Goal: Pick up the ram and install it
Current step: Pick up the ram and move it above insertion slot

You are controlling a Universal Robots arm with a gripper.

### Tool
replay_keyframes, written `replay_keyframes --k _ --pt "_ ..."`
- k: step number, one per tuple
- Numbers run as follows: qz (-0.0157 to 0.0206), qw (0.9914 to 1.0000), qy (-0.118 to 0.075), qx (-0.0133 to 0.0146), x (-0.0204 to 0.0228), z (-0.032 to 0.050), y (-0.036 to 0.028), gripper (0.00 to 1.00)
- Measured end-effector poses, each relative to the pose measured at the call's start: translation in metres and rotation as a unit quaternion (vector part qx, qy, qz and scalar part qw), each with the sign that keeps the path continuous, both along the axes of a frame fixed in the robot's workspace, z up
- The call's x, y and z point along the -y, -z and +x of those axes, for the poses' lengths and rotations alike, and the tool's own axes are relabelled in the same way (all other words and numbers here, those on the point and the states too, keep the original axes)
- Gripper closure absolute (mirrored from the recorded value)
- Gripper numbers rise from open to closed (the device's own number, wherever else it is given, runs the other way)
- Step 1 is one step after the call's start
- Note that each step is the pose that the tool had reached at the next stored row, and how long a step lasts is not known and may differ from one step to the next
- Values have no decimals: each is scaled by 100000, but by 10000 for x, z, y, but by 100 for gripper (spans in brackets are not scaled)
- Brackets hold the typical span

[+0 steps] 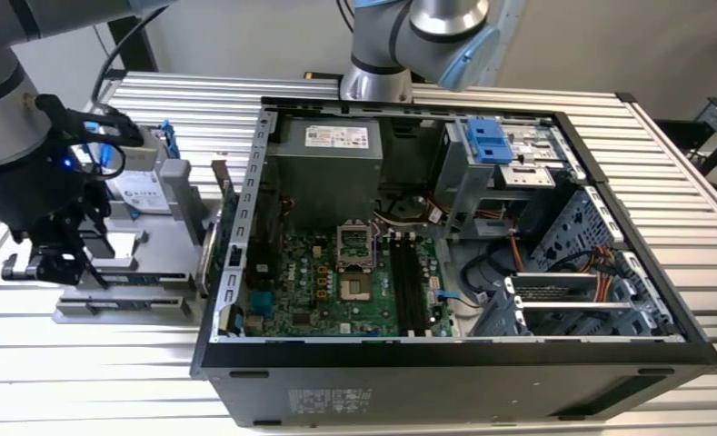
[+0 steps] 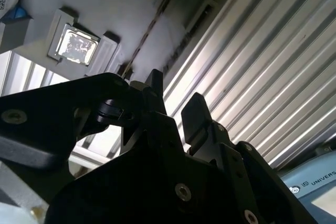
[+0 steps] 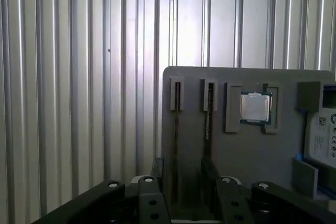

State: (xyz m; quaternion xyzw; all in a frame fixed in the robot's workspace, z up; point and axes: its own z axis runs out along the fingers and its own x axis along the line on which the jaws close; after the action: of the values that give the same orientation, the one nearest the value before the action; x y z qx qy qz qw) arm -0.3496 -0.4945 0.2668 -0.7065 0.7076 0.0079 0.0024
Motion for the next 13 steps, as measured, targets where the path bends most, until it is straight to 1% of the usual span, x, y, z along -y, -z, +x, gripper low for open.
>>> replay_keyframes --k 13 --pt "0 99999 529 -2 24 9 236 0"
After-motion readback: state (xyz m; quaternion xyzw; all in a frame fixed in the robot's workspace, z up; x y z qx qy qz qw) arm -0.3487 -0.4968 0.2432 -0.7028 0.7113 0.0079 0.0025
